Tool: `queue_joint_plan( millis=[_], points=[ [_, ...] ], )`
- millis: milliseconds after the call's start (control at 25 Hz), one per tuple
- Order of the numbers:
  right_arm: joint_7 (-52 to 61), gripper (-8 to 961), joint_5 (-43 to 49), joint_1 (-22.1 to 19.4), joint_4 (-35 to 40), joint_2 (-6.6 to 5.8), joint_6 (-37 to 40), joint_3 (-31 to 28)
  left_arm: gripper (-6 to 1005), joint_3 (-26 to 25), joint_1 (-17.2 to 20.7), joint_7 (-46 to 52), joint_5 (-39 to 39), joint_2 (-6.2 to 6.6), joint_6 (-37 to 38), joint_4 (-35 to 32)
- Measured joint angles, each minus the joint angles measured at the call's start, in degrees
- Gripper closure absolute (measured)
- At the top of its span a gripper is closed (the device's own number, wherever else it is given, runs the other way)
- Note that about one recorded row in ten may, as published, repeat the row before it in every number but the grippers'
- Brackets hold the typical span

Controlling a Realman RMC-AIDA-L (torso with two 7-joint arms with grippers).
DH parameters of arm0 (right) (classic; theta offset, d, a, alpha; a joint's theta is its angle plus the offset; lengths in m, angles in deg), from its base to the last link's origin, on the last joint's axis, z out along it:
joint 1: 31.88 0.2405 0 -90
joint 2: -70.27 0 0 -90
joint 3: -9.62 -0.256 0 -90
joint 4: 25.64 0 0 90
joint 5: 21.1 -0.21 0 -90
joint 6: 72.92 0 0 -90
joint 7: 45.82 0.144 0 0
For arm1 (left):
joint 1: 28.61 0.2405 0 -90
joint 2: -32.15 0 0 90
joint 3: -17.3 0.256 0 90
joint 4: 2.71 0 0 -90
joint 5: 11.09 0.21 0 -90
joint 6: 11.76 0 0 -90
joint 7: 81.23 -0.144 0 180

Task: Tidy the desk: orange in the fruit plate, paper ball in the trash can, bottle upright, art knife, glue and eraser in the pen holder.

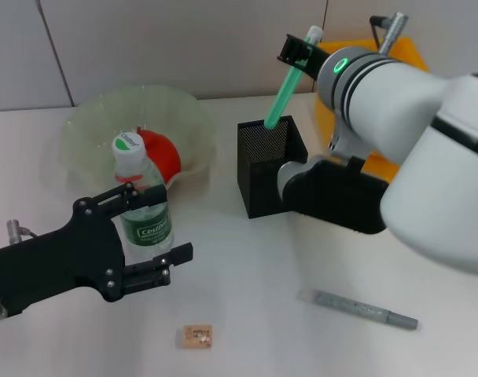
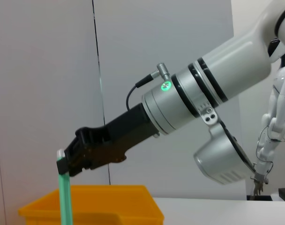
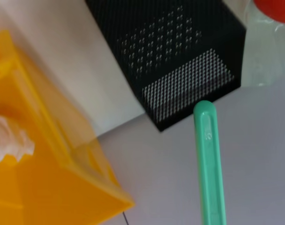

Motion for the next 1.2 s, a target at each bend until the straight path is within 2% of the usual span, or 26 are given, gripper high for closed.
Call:
queue_joint_plan(
  millis=[400,1200],
  points=[
    [2.04,755,1.56,-1.45,0.7,0.23,0.71,3.55,203,-0.24,0.22,-0.07,-0.17,-0.41,0.29,0.13],
    [7.88,733,4.44,-1.52,0.95,0.23,0.42,4.57,203,-0.82,0.95,-0.12,-0.08,-0.57,0.49,0.22]
  ],
)
